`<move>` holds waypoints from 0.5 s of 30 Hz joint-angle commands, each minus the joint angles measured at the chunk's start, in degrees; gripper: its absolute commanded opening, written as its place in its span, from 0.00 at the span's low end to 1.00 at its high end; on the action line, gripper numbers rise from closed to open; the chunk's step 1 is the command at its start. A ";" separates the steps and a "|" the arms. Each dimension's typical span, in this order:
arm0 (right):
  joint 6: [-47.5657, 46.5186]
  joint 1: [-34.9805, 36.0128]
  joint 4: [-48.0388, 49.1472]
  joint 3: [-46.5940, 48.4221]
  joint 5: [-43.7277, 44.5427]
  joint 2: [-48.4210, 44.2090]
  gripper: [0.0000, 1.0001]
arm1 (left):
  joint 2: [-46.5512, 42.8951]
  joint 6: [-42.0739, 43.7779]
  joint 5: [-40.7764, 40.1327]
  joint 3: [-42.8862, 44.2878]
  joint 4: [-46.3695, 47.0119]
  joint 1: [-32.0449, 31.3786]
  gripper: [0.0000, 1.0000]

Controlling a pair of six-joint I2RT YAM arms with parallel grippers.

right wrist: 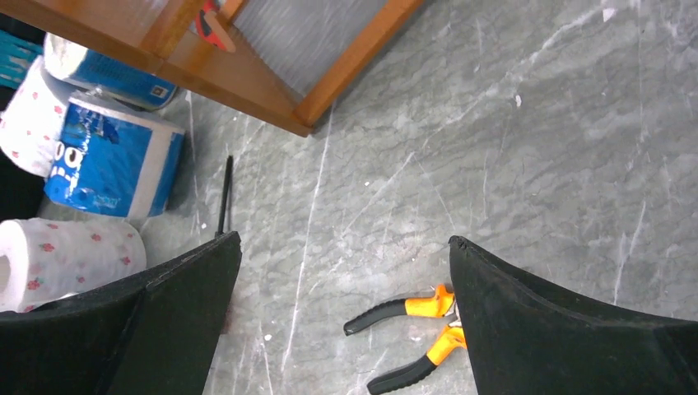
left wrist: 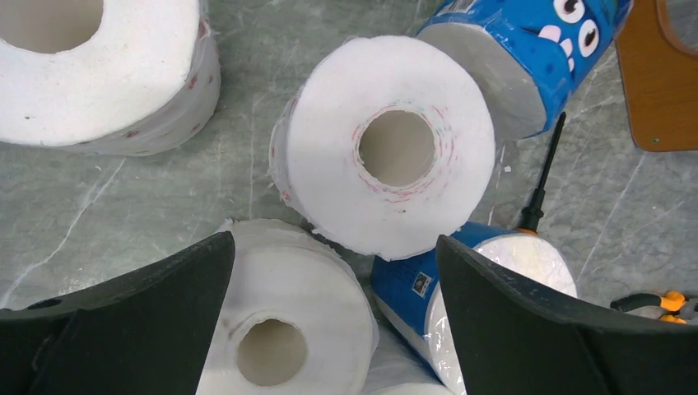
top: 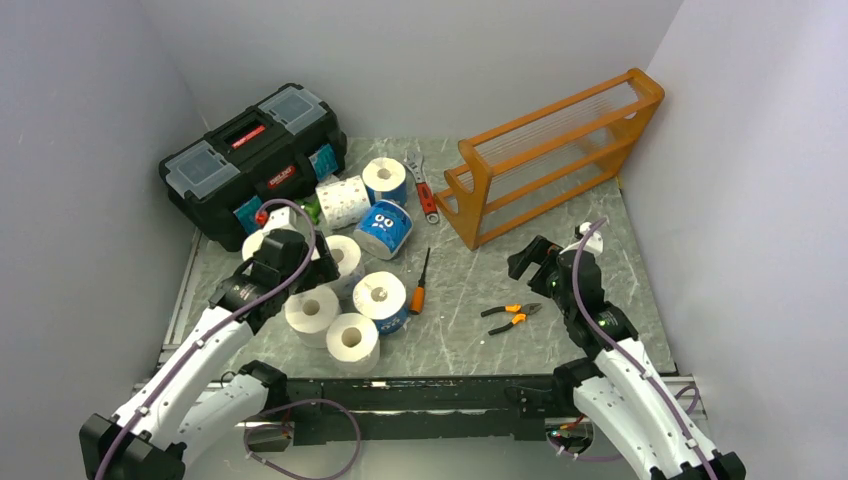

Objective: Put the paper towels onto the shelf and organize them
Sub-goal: Adjust the shelf at the center of the board.

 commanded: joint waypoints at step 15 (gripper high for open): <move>-2.86 0.02 1.16 3.86 -1.21 -3.11 1.00 | -4.36 1.68 4.55 -1.08 5.42 -0.21 0.99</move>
